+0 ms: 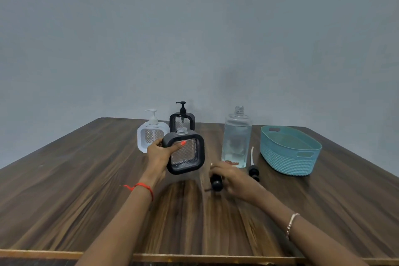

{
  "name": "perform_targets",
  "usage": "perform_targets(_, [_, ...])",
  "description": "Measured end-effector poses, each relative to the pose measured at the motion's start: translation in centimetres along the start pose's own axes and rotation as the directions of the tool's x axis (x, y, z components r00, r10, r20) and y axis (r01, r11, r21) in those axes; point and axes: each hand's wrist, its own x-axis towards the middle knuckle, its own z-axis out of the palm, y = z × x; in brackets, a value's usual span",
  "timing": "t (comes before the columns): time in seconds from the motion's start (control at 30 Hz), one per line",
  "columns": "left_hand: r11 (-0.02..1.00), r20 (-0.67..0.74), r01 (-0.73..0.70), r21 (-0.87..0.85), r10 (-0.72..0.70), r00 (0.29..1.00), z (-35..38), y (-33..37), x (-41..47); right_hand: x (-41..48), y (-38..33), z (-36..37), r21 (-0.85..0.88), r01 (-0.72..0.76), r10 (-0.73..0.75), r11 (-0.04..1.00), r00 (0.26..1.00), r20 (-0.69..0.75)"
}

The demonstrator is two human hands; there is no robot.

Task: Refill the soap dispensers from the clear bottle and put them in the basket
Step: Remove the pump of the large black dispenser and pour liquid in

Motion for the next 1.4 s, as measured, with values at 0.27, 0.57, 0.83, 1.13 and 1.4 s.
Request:
perform_targets(0.27, [0.999,0.054,-0.022,0.032,0.020,0.998,1.1,-0.1,0.9,-0.7,1.5,1.0,-0.043,-0.056,0.058,0.998,0.997,0.047])
perform_targets(0.57, [0.998,0.043,-0.019,0.060,0.017,0.999,2.4,-0.7,2.7,3.1,7.5,-5.3,0.558,-0.275,0.599,0.783,0.575,-0.557])
perform_targets(0.83, [0.989,0.017,-0.056,0.134,0.054,0.998,3.9,-1.7,5.0,5.9,11.8,-5.0,0.801,-0.334,0.687,0.496,0.715,-0.128])
perform_targets(1.13, [0.943,-0.076,-0.162,0.290,0.191,0.979,5.4,-1.9,5.2,5.7,10.4,-2.7,0.747,-0.286,0.732,0.600,0.573,-0.368])
perform_targets(1.4, [0.896,-0.096,-0.251,0.366,0.304,0.948,6.0,-1.2,4.3,6.6,5.7,-3.1,0.575,-0.337,0.654,0.745,0.539,-0.531])
